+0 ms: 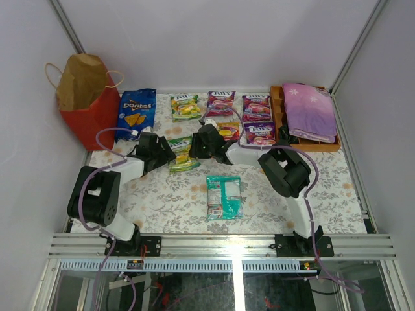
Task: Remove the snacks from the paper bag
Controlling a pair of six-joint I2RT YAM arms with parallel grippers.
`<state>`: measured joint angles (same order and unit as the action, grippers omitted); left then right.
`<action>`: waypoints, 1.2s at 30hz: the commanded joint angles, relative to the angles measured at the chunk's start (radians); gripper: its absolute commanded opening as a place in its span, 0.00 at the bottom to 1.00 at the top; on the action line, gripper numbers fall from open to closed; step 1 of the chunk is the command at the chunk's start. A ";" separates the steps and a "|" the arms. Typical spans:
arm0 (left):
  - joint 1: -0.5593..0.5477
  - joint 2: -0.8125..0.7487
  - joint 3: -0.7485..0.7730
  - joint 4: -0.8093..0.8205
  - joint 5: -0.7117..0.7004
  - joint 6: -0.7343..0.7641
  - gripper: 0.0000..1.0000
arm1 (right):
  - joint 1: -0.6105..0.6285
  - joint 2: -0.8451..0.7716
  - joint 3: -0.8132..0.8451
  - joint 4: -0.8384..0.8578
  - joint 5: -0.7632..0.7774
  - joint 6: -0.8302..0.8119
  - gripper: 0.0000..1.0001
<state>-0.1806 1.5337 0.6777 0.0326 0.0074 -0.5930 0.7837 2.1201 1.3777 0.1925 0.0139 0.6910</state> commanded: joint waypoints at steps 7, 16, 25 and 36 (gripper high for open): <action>0.013 0.136 0.055 0.138 0.071 -0.010 0.67 | 0.004 0.023 0.054 -0.038 0.006 -0.017 0.26; 0.036 0.263 0.218 0.118 0.116 0.000 0.67 | -0.042 0.116 0.211 -0.115 0.002 -0.035 0.25; 0.038 0.382 0.340 0.122 0.188 -0.036 0.65 | -0.108 0.128 0.252 -0.132 -0.014 -0.036 0.25; 0.040 0.276 0.418 0.010 0.105 0.042 0.65 | -0.146 0.053 0.288 -0.182 -0.105 -0.122 0.69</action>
<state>-0.1467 1.8999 1.0489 0.1291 0.1787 -0.6205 0.6399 2.2635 1.6592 0.0311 -0.0517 0.6384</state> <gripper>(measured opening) 0.651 0.527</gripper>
